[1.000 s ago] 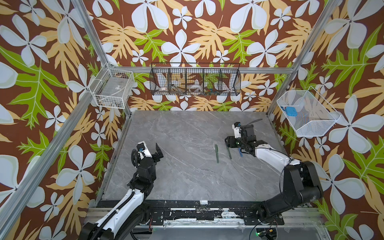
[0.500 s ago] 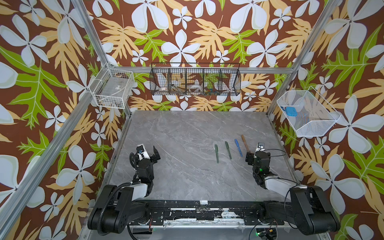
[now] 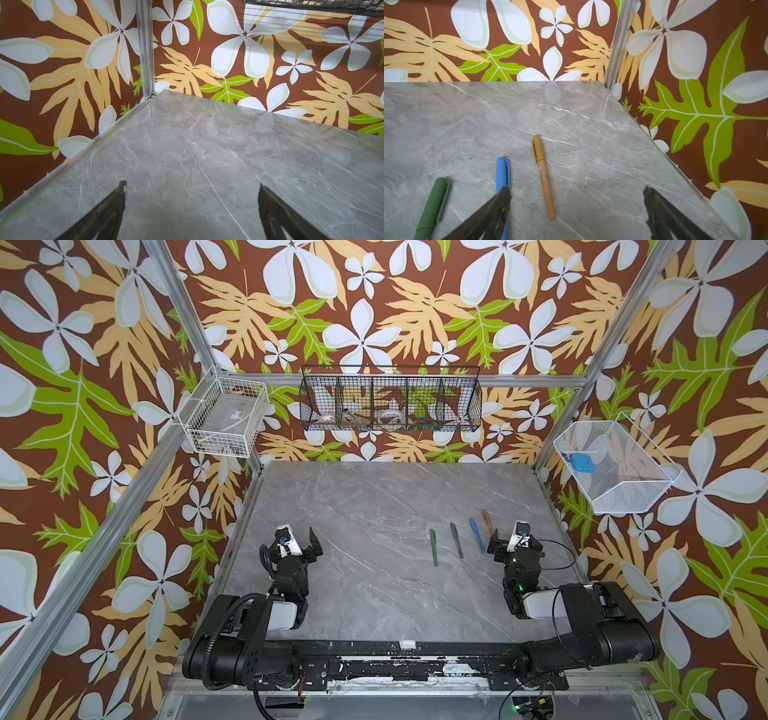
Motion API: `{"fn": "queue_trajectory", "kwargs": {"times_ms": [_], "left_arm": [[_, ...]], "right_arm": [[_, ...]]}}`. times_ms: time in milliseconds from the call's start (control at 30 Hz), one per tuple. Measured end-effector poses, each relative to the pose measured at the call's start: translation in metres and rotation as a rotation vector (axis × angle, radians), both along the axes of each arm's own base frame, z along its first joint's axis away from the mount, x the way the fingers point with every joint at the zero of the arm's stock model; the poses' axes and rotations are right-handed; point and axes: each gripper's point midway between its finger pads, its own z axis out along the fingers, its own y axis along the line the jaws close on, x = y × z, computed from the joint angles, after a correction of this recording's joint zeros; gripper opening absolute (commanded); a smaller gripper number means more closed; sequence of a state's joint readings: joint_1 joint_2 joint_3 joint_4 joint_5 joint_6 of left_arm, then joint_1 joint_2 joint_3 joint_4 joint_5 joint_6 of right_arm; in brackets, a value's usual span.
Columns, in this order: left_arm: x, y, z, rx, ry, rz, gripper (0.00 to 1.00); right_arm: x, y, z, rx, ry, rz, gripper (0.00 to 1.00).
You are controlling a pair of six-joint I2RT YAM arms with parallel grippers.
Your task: Insert the pens into the pen caps
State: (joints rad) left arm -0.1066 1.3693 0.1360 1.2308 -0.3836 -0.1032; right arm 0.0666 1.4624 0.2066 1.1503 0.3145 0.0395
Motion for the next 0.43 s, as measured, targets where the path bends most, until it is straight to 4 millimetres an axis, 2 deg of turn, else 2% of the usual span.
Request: {"fn": "queue_trajectory", "kwargs": {"times_ms": [433], "left_arm": [[0.0003,-0.0001,-0.0001,0.003,0.001,-0.001,1.0]], "right_arm": [[-0.0002,-0.0009,-0.0014,0.001,0.006,-0.003,1.0]]}}
